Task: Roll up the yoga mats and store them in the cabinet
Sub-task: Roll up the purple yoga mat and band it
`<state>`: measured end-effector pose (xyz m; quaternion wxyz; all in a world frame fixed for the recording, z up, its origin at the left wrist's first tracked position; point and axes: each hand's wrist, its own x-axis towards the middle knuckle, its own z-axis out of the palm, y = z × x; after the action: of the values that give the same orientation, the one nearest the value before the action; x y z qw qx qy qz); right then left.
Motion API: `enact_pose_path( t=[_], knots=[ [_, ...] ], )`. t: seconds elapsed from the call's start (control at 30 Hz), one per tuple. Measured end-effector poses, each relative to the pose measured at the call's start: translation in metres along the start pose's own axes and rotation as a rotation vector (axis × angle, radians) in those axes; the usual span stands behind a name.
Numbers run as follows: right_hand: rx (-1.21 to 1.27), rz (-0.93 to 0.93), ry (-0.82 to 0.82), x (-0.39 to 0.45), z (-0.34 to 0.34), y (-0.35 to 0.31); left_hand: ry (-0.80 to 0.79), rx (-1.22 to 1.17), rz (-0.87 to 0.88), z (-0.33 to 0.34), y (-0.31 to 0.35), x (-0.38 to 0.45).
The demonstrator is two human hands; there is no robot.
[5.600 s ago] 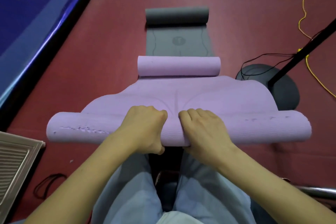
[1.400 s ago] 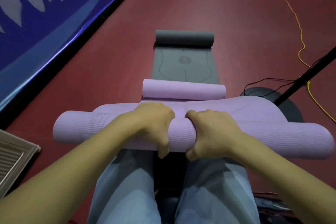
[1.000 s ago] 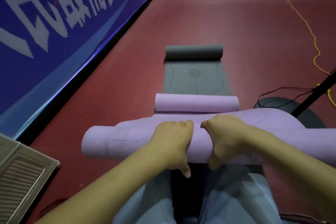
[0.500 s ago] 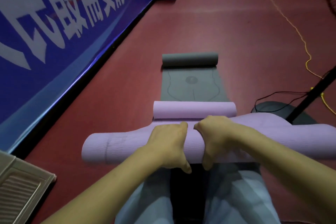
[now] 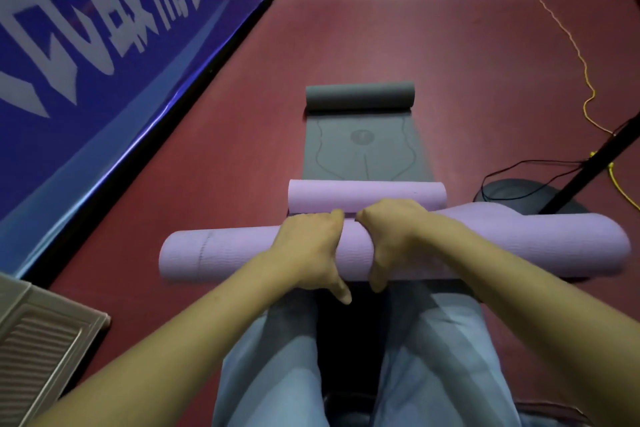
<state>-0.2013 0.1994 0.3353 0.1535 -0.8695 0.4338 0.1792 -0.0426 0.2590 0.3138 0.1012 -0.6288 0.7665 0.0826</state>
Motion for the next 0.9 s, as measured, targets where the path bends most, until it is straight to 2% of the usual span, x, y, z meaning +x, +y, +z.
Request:
enact_pose_path(
  t=[0.07,0.17,0.2,0.43,0.5,0.57,0.63,0.8,0.9],
  knots=[
    [0.002,0.019,0.077,-0.003,0.011,-0.003,-0.007,0.033,0.020,-0.002,-0.004,0.004],
    [-0.108,-0.004,0.328,-0.014,0.036,-0.011,-0.042,0.048,0.026,-0.009,-0.011,0.012],
    [-0.126,-0.009,0.352,-0.014,0.040,-0.012,-0.062,0.040,0.023,-0.010,-0.012,0.014],
    [-0.005,0.008,0.020,0.011,-0.002,0.003,0.022,0.009,-0.032,0.007,-0.009,0.015],
    [0.002,0.029,0.079,0.009,0.007,0.000,0.009,0.059,-0.005,0.004,-0.013,0.022],
    [-0.067,0.020,0.246,0.002,0.025,-0.004,-0.035,0.071,0.013,-0.003,-0.018,0.029],
    [-0.095,0.018,0.326,-0.004,0.037,-0.007,-0.089,0.051,0.019,-0.008,-0.020,0.036],
    [-0.080,0.023,0.055,0.018,-0.002,0.007,-0.051,-0.032,-0.020,0.004,-0.017,0.036],
    [-0.033,0.022,0.078,0.021,0.004,0.008,-0.044,0.021,-0.015,0.004,-0.021,0.039]
  ],
)
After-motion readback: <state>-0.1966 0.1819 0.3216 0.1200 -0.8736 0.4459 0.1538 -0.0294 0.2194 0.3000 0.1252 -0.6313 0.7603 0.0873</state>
